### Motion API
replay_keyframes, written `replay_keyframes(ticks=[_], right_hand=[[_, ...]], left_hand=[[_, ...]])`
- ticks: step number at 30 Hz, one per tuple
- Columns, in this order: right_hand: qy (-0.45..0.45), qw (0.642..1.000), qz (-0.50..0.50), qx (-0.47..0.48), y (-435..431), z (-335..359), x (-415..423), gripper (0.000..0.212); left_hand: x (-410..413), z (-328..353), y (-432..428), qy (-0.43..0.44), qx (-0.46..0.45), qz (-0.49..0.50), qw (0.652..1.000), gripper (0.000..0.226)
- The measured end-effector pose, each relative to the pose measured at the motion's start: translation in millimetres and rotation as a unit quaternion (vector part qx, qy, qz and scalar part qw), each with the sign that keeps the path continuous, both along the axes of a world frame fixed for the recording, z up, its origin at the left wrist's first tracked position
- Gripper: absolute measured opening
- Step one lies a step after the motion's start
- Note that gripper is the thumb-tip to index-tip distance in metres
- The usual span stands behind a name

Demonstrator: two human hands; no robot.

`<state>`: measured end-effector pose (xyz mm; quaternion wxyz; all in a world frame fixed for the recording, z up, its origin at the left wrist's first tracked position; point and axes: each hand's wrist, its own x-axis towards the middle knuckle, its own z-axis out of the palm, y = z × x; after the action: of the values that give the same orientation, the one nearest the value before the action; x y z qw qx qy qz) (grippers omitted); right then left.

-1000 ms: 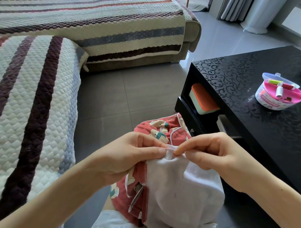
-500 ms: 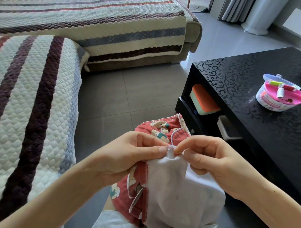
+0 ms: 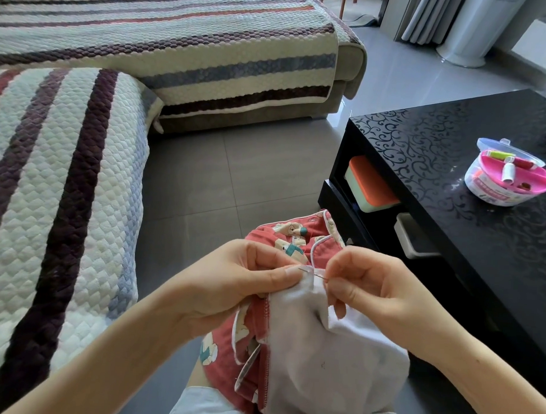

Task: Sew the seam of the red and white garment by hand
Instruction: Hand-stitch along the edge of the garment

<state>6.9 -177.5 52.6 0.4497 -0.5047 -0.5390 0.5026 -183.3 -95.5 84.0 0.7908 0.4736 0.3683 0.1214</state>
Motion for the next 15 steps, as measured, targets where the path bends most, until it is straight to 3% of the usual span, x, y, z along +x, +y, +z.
replay_keyframes(ticks=[7, 11, 13, 15], right_hand=[[-0.032, 0.993, -0.077, 0.078, -1, 3, -14, 0.008], [-0.126, 0.978, -0.108, 0.13, 2, 0, -21, 0.013], [-0.172, 0.969, -0.101, 0.144, 1, -1, -24, 0.028], [-0.175, 0.968, -0.086, 0.157, 1, 0, -23, 0.027]], left_hand=[[9, -5, -6, 0.008, 0.079, 0.006, 0.997, 0.019], [11, -7, -4, 0.014, 0.1, 0.036, 0.994, 0.019], [11, -7, -4, 0.018, 0.126, 0.032, 0.991, 0.018], [11, -7, -4, 0.025, 0.15, 0.026, 0.988, 0.016]])
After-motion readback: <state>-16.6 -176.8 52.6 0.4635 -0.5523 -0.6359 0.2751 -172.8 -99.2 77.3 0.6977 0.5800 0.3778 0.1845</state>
